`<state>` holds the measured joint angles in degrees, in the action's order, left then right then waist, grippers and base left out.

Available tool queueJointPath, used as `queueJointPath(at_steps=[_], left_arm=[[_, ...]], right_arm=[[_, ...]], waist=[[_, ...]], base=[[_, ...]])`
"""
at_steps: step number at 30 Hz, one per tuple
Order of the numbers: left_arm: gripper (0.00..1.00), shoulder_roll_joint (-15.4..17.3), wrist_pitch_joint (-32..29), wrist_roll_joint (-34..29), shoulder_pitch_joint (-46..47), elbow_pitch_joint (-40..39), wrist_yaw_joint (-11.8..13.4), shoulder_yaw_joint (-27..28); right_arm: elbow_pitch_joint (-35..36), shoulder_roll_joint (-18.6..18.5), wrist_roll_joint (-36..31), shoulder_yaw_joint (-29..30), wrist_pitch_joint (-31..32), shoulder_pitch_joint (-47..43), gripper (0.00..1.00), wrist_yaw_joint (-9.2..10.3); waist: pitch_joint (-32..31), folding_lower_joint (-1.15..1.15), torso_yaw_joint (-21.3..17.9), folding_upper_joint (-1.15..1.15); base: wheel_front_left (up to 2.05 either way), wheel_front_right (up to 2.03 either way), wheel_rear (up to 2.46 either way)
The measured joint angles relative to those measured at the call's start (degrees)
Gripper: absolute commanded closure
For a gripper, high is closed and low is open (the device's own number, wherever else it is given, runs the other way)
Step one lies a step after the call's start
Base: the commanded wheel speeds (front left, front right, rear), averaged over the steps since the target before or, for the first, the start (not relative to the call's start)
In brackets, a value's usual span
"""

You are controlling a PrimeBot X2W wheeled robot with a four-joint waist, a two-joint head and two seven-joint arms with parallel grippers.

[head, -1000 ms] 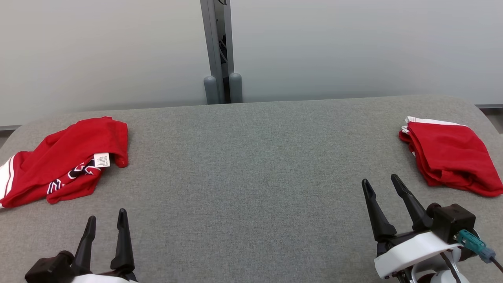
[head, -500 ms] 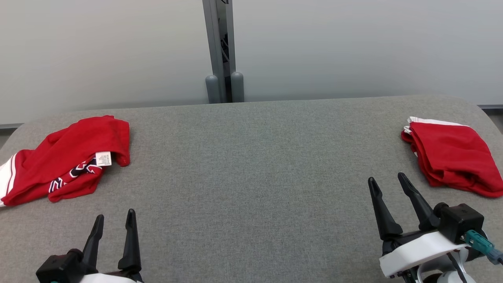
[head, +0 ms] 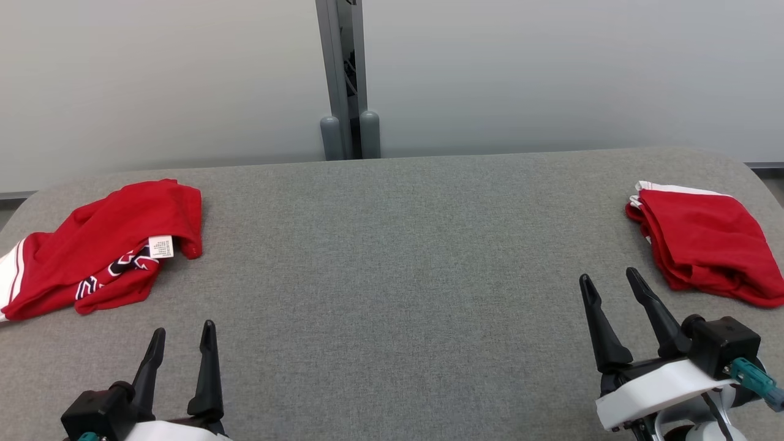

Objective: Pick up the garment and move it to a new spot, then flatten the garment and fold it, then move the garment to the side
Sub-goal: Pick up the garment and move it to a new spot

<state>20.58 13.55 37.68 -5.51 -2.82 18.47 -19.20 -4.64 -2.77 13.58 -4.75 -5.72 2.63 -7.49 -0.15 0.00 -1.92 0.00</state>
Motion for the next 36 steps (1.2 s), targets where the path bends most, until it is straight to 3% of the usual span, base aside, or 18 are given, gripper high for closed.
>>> queueJointPath(at_steps=[7,13,30,36], left_arm=[[0.00,0.16,-0.56,-0.29,0.07,-0.49,0.27,-0.36],[0.00,0.19,-0.96,-0.38,0.77,-0.94,0.57,-0.77],[0.00,2.07,-1.51,-0.35,-1.69,-1.99,1.75,0.01],[0.00,2.55,-1.67,-0.33,-2.75,-3.10,2.23,0.41]], right_arm=[[0.14,0.00,-0.09,0.54,-0.01,-0.31,0.00,0.00],[0.41,-0.01,-0.40,0.90,-0.01,-0.85,0.00,0.00],[0.27,0.01,0.64,-1.37,0.41,-1.21,0.00,0.00],[-0.42,0.04,0.80,-2.52,0.32,-1.10,0.00,0.00]], waist=[[0.05,0.00,0.72,0.00],[-0.05,0.00,3.88,0.00],[-0.94,0.00,26.05,0.00],[-1.52,0.00,30.71,0.00]], base=[[0.00,0.00,0.00],[0.00,0.00,0.00],[0.00,0.00,0.00],[0.00,0.00,0.00]])
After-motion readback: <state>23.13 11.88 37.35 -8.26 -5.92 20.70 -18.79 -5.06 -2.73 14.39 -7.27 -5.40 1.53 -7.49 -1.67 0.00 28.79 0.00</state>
